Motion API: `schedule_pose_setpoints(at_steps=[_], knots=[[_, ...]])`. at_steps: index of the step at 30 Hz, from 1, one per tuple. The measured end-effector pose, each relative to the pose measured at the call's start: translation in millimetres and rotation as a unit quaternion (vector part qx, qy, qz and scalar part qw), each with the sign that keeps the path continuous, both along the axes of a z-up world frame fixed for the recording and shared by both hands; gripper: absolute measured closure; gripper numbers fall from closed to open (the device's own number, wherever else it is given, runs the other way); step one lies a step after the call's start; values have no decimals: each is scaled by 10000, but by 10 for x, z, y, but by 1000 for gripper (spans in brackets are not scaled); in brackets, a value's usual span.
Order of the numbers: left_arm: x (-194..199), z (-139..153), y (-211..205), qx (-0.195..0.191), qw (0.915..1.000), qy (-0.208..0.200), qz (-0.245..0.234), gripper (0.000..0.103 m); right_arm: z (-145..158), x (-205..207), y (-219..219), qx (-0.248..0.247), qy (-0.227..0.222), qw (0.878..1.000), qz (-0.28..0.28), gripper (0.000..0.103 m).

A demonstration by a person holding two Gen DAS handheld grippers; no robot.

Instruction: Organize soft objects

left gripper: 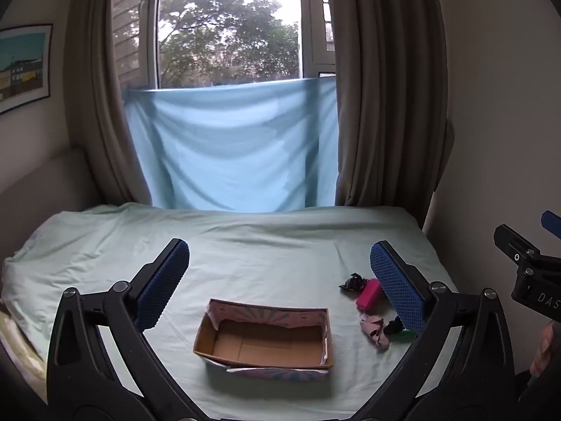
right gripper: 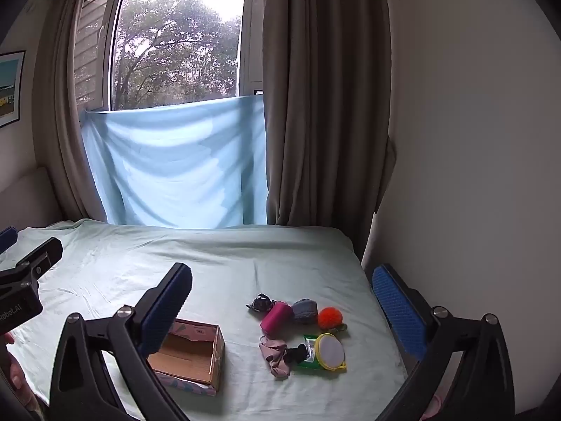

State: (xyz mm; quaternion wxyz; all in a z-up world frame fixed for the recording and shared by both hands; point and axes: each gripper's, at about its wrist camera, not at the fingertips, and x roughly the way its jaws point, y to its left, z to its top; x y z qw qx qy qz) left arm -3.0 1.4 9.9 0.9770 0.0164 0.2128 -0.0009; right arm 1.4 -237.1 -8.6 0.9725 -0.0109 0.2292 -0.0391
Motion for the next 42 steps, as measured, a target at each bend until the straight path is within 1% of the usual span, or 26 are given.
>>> schedule_pose_setpoints(at_steps=[3, 4, 8, 12, 13, 20, 22, 33, 42], knots=[[6, 3, 20, -36, 10000, 15, -16, 1, 19, -7, -49, 9, -23, 10000, -6, 0], [-2, 7, 31, -43, 10000, 12, -34, 1, -25, -12, 0, -16, -36, 10000, -22, 0], [-12, 16, 22, 23, 10000, 12, -58, 1, -17, -15, -68, 17, -67, 10000, -41, 0], [-48, 15, 5, 9, 10000, -16, -90, 1, -21, -12, -164, 49, -76, 9999, -51, 0], [-57, 18, 4, 7, 9999, -23, -102, 1, -23, 15, -14, 5, -74, 9999, -73, 0], [-90, 31, 35, -48, 9999, -34, -138, 1, -35, 26, -120, 37, -74, 9999, -81, 0], [-94, 29, 29, -60, 9999, -23, -148, 1, -16, -23, -6, 16, -76, 9999, -102, 0], [-121, 29, 15, -50, 9998, -12, -170, 1, 1, -76, -18, 19, -92, 9999, -120, 0], [-139, 26, 23, -113, 9998, 0, -182, 1, 2, -109, -24, 35, -116, 9998, -146, 0]])
